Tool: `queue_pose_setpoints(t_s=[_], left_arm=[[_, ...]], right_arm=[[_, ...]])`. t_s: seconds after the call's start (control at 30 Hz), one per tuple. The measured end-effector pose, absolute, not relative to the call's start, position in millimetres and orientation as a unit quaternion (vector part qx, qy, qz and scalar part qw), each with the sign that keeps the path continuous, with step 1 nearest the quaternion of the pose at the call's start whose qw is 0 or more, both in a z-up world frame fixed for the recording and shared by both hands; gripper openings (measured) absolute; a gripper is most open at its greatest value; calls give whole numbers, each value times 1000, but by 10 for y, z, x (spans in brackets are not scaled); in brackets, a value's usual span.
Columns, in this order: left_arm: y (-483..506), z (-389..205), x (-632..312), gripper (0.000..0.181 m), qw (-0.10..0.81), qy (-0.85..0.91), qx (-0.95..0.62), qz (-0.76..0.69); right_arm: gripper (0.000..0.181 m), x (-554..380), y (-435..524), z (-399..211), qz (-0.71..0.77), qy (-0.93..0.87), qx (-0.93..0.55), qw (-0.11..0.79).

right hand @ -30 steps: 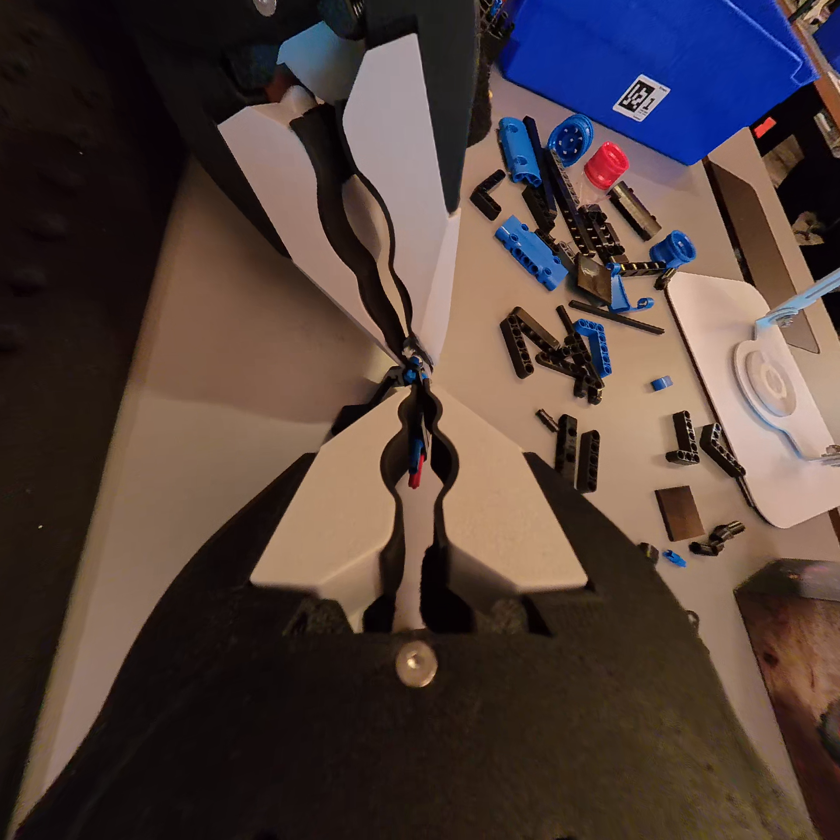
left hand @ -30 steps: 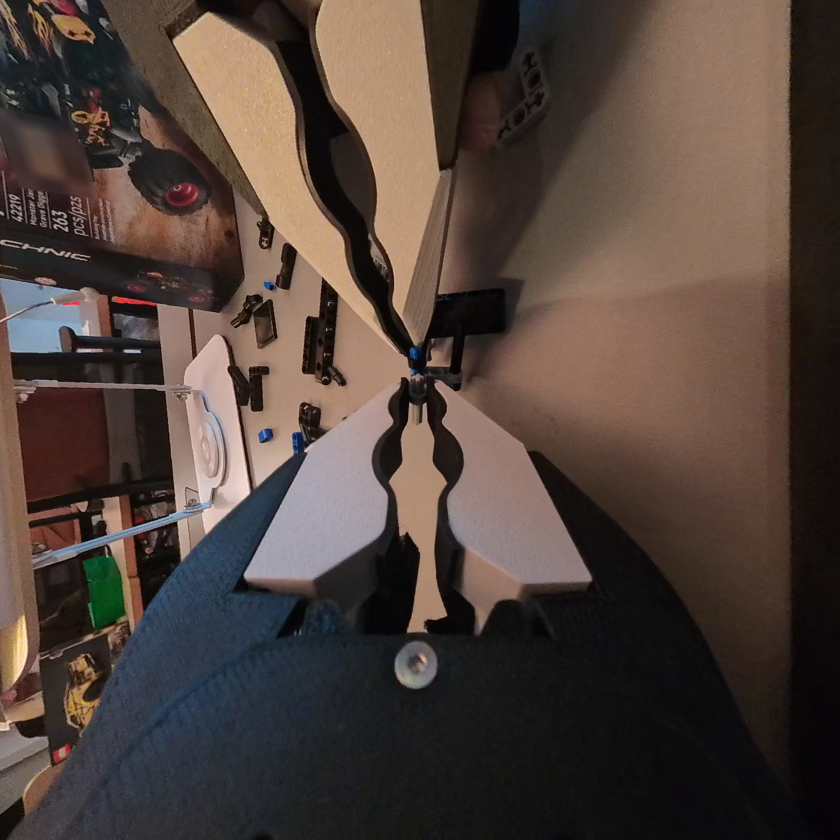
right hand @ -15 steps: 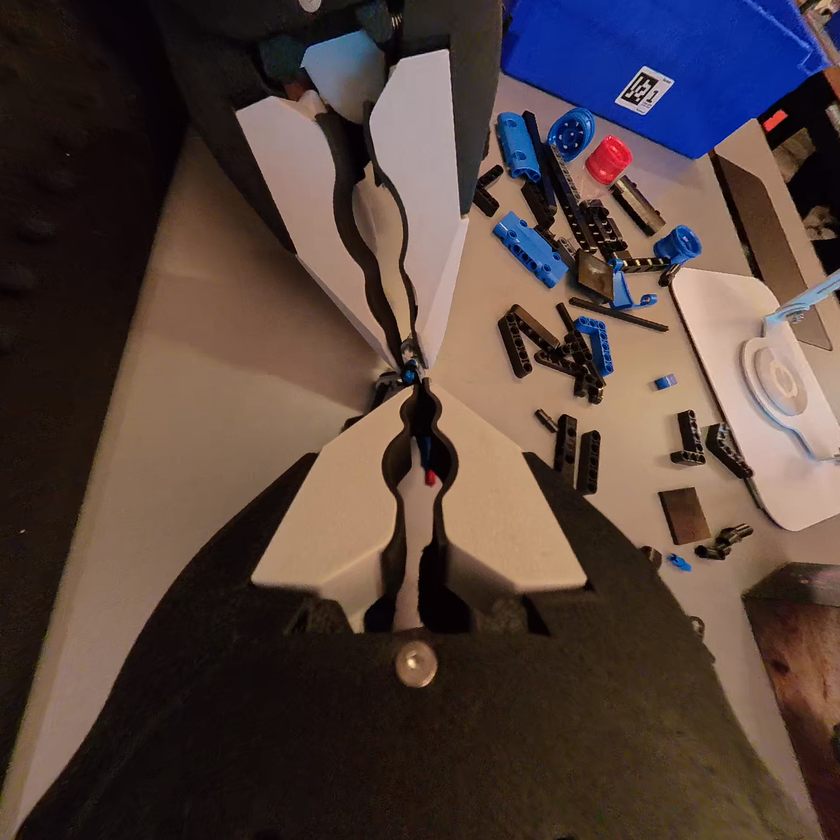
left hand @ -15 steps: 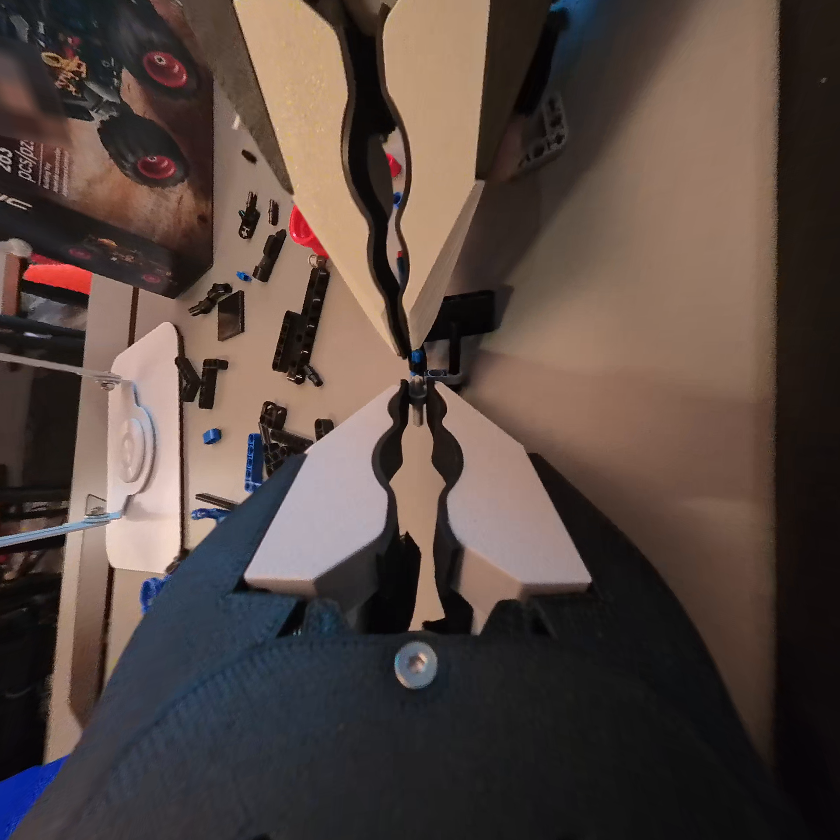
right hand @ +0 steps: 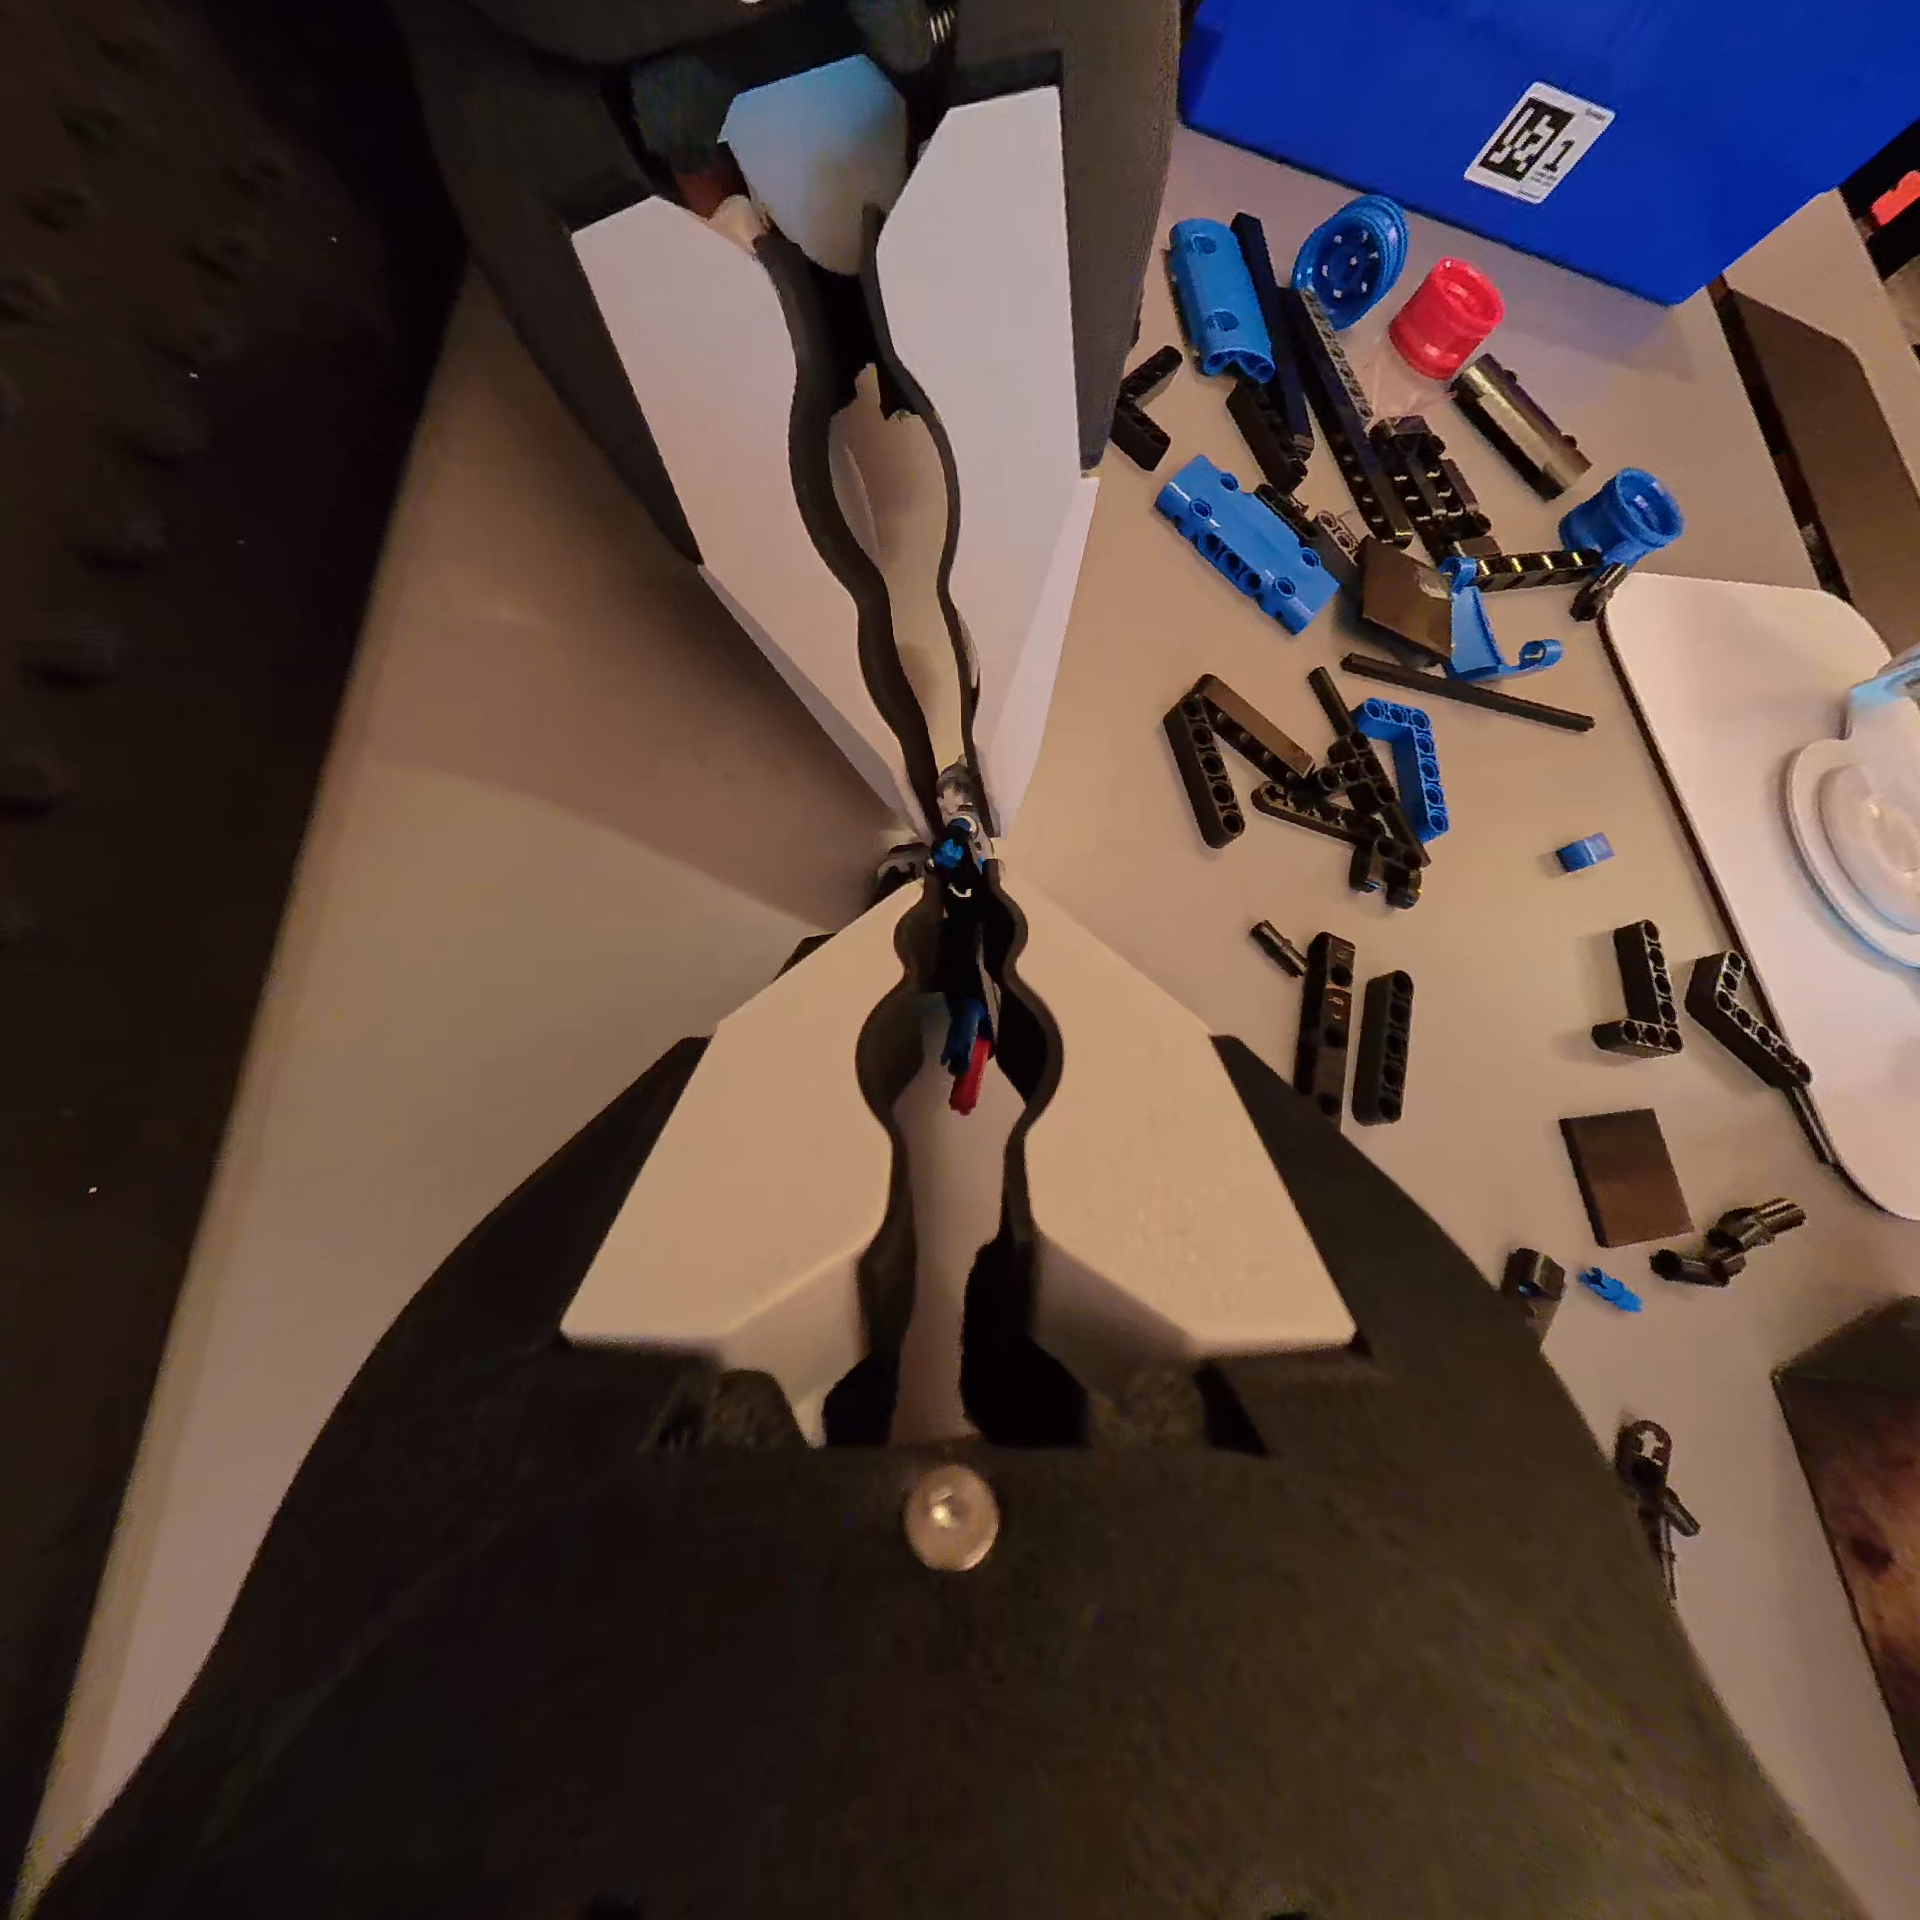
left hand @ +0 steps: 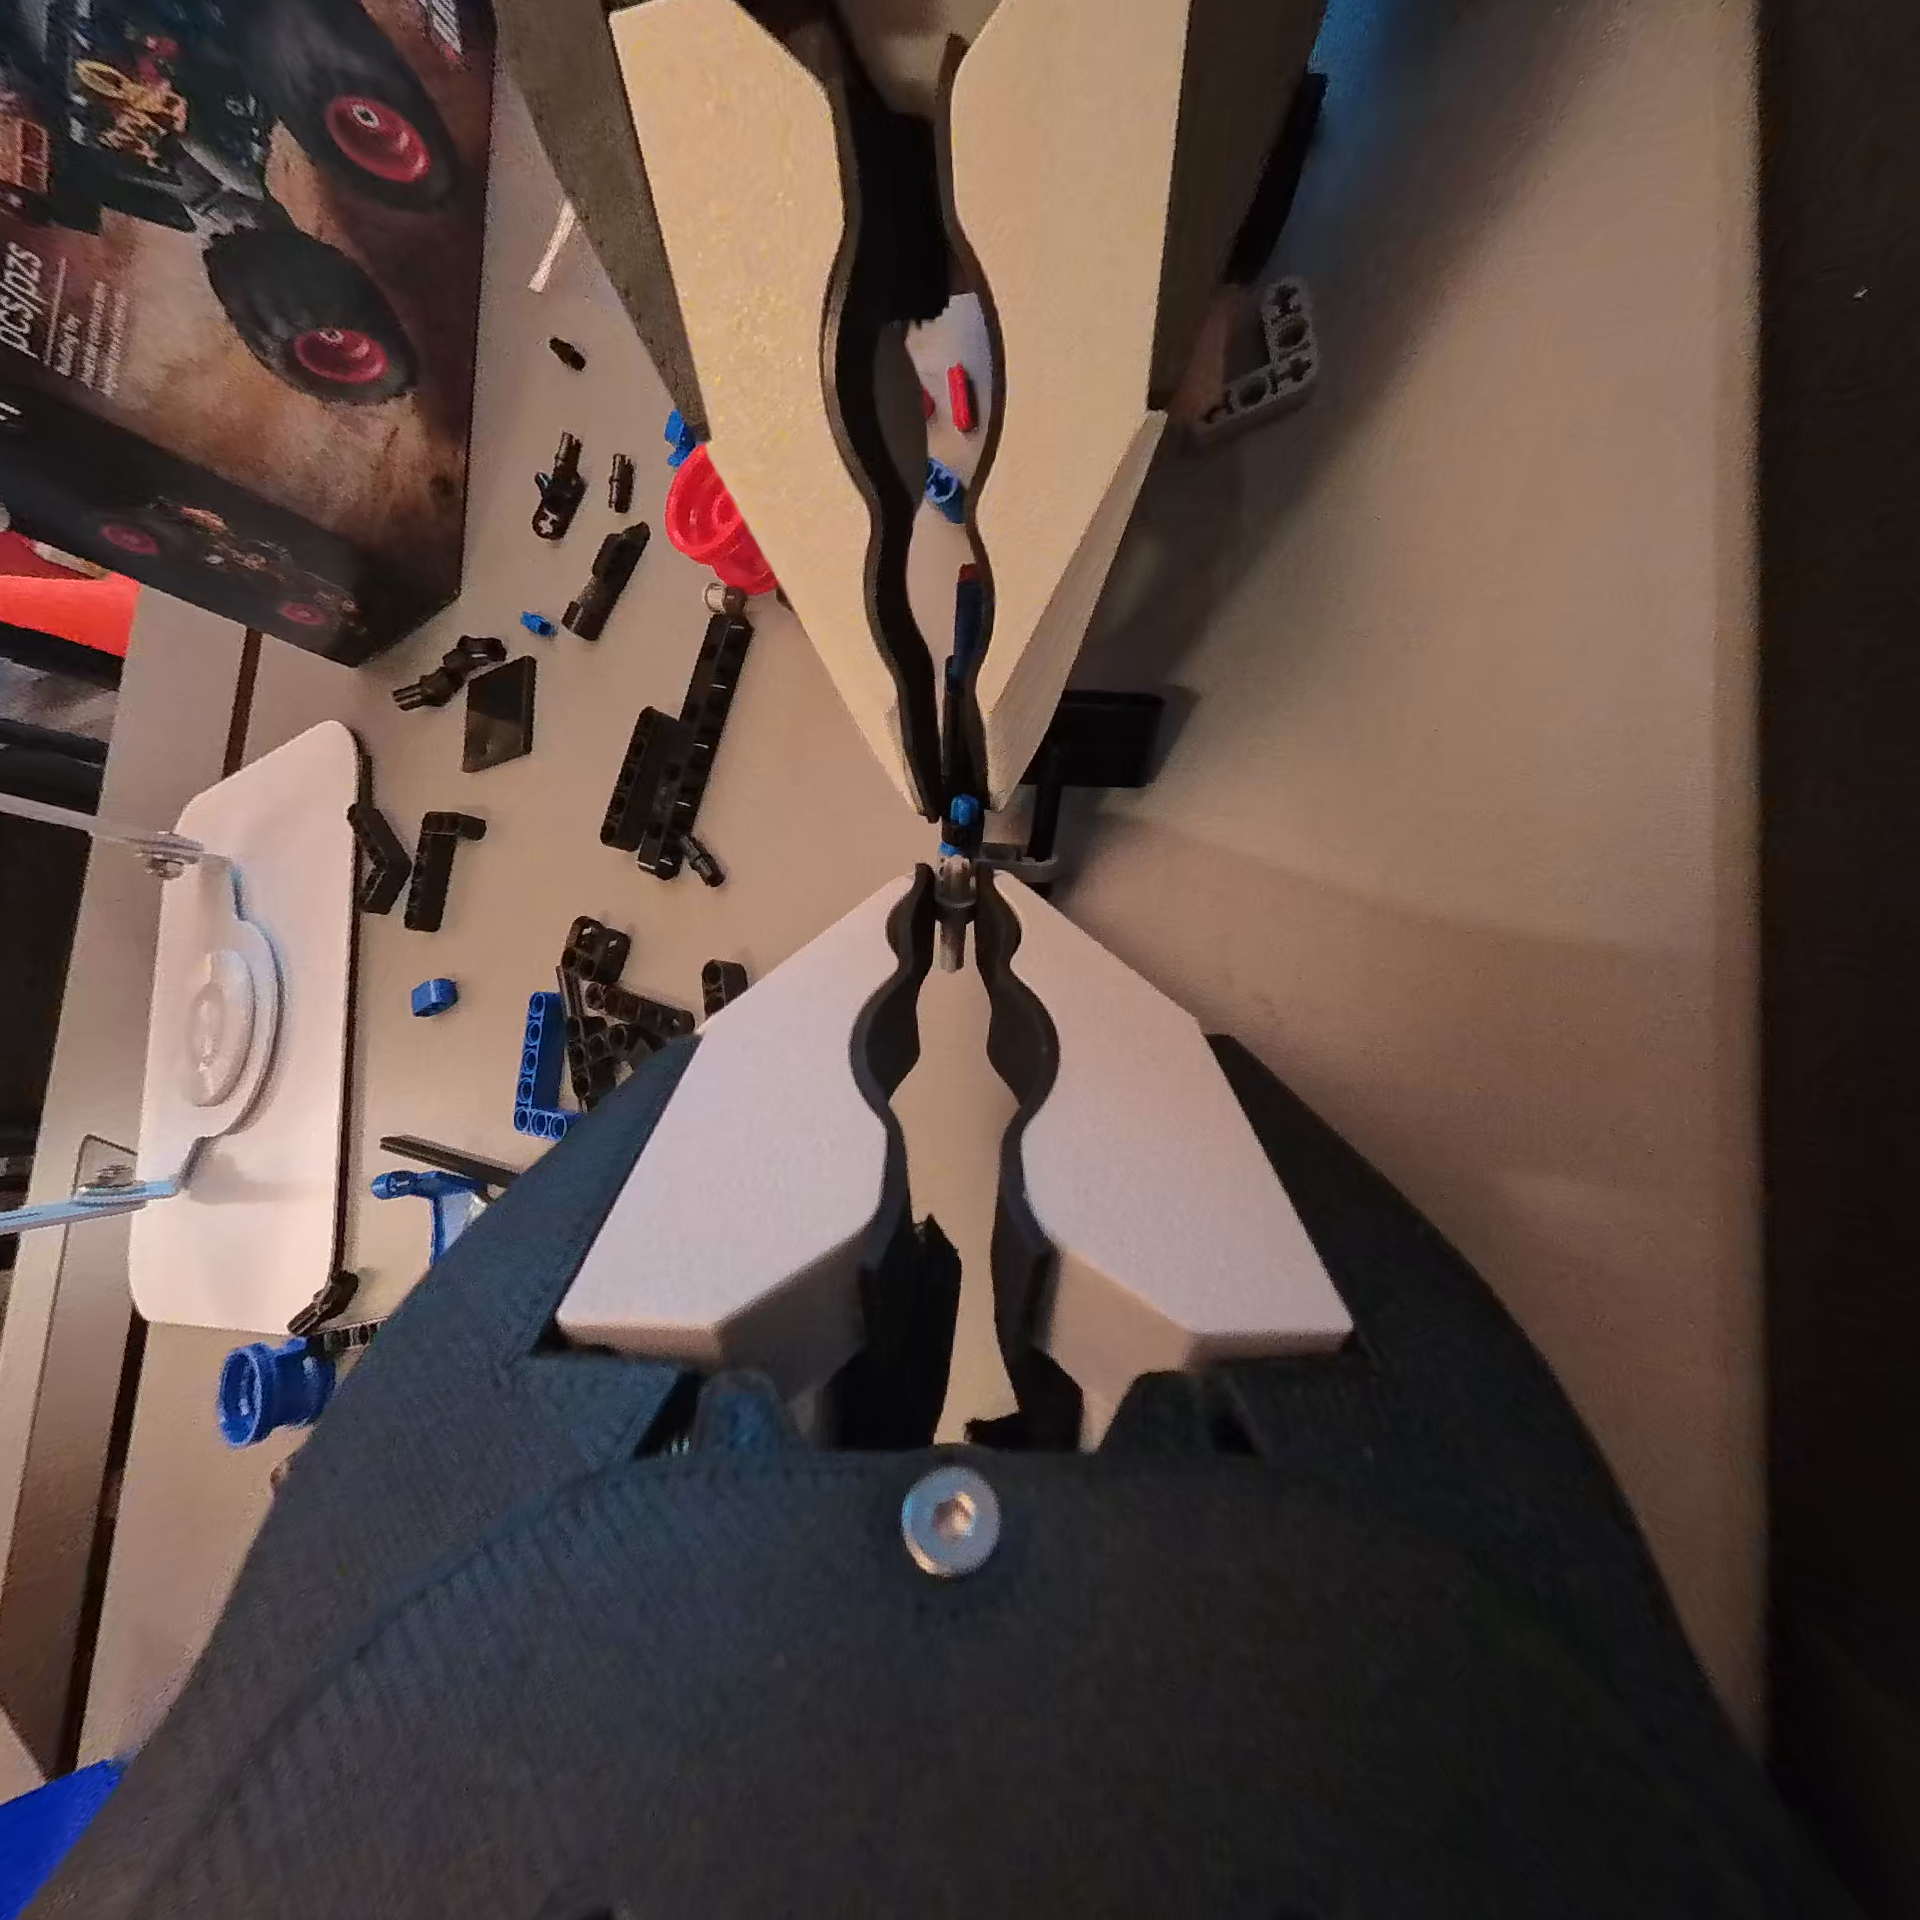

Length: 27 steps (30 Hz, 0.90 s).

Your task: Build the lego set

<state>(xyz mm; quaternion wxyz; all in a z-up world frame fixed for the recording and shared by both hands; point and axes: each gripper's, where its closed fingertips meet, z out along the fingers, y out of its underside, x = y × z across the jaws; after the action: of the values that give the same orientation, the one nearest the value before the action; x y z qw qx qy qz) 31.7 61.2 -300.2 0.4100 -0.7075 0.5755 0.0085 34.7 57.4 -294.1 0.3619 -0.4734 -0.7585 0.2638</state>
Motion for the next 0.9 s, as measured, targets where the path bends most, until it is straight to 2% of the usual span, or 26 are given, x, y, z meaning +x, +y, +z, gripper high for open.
queue_pose_setpoints(t_s=[0.6,0.9], left_arm=[[660,-2916,325,3,434,518,-732,-88],[637,-3026,266,5,388,522,-750,-120]], right_arm=[[4,311,652,-2896,286,-734,-486,379],[4,268,627,-2958,276,-742,-488,367]])
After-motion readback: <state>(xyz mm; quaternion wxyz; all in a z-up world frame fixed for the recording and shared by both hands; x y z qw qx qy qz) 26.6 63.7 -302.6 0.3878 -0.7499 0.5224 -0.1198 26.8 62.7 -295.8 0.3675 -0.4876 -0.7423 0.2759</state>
